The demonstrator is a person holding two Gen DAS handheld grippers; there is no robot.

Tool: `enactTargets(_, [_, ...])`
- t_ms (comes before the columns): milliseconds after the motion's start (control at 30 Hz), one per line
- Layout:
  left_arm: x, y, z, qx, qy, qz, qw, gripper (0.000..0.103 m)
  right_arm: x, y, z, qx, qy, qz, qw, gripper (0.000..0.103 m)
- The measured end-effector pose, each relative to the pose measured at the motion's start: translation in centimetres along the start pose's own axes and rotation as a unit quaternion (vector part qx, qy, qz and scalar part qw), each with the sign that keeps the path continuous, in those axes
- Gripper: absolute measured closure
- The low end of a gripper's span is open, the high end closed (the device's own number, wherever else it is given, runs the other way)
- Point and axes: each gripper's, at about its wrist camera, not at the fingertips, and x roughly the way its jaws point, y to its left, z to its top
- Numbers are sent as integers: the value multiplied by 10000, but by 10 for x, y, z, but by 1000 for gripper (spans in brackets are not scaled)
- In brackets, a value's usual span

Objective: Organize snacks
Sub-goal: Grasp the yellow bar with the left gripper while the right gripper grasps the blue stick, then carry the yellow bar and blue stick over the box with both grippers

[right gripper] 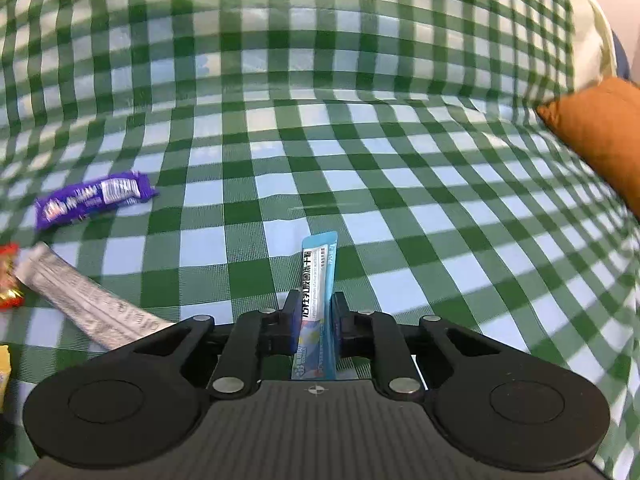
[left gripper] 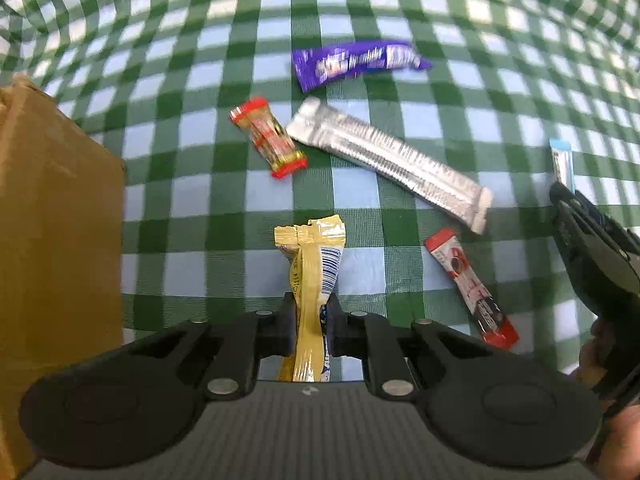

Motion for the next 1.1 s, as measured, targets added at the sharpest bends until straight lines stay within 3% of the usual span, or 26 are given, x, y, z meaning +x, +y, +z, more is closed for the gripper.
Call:
enactTargets(400, [-128, 57, -44, 200, -802, -791, 9934, 88, -148, -21, -11, 765, -675, 540, 9933, 86])
enactTargets(567, [-181, 97, -72, 140, -1025, -718, 9920, 88, -219, 1, -26, 779, -862, 914, 9890, 86])
enactTargets(700, [-211, 139, -101, 44, -1193, -518, 9915, 88, -283, 30, -41, 597, -1018, 1536, 9811, 86])
enactTargets(967, [-244, 225, -172, -351, -1373, -150, 9898, 88, -370, 103, -76, 122, -685, 2614, 9627, 86])
enactTargets(1100, [-254, 263, -206, -521, -1432, -64, 9883, 88, -402, 139, -91, -284, -562, 2843, 9567, 86])
